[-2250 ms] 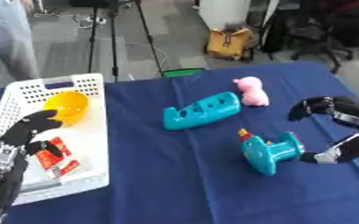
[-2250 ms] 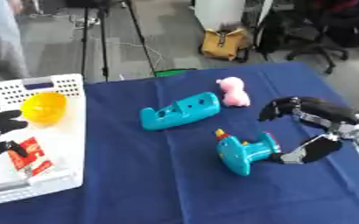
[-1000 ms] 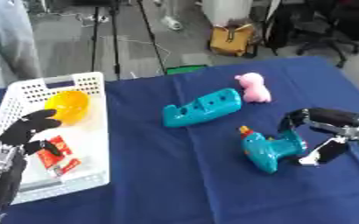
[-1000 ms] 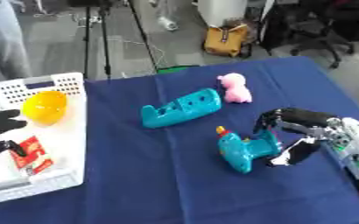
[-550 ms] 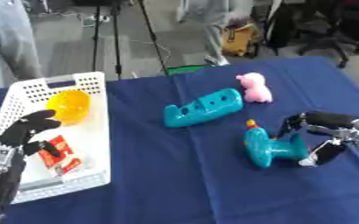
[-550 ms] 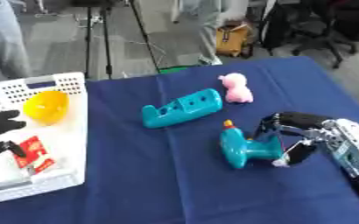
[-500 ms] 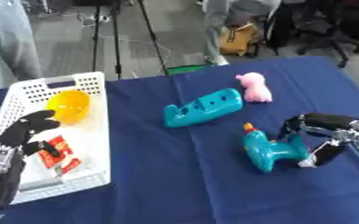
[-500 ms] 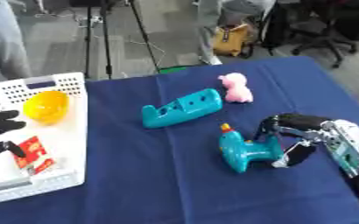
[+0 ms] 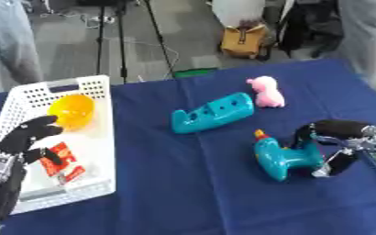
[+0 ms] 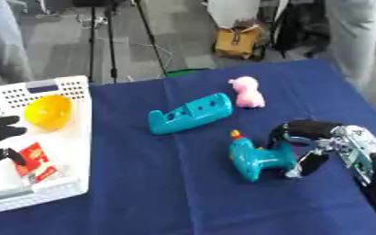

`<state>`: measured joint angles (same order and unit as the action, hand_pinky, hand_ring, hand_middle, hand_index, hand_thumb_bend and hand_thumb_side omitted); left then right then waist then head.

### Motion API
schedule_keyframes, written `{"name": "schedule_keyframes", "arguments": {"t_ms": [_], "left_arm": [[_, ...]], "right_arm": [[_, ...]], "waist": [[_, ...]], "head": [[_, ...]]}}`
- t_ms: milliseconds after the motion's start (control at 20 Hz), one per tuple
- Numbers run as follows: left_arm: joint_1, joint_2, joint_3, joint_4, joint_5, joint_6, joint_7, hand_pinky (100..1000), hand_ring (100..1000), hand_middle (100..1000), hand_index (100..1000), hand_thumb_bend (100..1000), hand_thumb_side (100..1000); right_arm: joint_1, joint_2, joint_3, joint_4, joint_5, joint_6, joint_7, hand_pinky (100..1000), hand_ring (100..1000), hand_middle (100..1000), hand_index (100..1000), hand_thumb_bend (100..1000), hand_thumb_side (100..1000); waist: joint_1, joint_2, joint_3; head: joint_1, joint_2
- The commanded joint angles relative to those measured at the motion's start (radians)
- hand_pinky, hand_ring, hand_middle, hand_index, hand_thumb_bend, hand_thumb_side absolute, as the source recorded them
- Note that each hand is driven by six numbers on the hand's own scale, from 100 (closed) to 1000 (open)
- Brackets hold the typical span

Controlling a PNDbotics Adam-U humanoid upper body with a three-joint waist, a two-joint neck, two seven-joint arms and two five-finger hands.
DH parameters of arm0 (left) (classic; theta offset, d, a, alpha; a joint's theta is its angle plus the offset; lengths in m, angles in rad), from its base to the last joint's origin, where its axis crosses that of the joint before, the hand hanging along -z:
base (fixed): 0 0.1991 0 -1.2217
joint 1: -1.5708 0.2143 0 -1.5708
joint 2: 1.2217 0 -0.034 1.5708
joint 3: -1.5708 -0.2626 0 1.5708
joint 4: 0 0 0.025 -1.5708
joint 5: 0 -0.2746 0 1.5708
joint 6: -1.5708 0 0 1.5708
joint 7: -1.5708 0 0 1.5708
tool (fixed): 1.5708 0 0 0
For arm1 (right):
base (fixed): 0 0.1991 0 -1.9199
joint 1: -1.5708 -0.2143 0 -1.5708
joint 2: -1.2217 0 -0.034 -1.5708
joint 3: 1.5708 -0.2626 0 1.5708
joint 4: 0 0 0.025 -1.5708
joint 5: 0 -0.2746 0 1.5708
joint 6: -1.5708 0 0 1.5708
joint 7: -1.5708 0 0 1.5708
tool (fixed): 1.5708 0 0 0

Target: Pick up objects on the table and place them in the box.

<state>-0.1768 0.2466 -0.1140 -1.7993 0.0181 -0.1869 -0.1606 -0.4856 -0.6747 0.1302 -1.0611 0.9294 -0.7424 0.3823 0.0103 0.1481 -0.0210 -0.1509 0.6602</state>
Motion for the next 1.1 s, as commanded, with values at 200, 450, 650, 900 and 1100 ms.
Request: {"name": "schedule_keyframes", "arguments": {"t_ms": [200,450,650,900,1100], "left_arm": [[-0.010,0.017,-0.001,-0.018,0.006,0.000,-0.001,467,807,820,751,288,992],[-0.009,0.016,-0.002,-0.017,0.007,0.000,-0.001,466,806,819,751,287,995],[-0.009,0.016,-0.002,-0.016,0.007,0.001,-0.001,466,806,819,750,287,997],[-0.009,0.016,-0.003,-0.016,0.007,0.001,-0.001,466,805,817,750,287,998],[-0.009,0.016,-0.003,-0.016,0.007,0.001,-0.001,466,805,817,751,287,998]], "right_arm": [[-0.011,-0.006,-0.003,-0.036,0.090,-0.103,-0.006,612,644,596,671,507,315],[-0.008,0.005,-0.001,-0.045,0.162,-0.064,-0.158,478,535,503,579,451,266],[-0.006,0.013,0.004,-0.036,0.212,-0.048,-0.249,453,525,485,558,441,257],[-0.007,0.015,-0.003,-0.033,0.224,-0.041,-0.338,433,513,473,546,434,255],[-0.004,0.020,-0.016,-0.029,0.179,-0.039,-0.363,409,495,454,533,427,256]], "waist": [[-0.003,-0.014,-0.001],[-0.004,-0.015,-0.001],[-0.005,-0.015,0.000],[-0.007,-0.015,0.000],[-0.008,-0.014,-0.002]], "head": [[-0.001,0.006],[-0.001,0.007],[0.000,0.007],[0.001,0.008],[0.002,0.008]]}}
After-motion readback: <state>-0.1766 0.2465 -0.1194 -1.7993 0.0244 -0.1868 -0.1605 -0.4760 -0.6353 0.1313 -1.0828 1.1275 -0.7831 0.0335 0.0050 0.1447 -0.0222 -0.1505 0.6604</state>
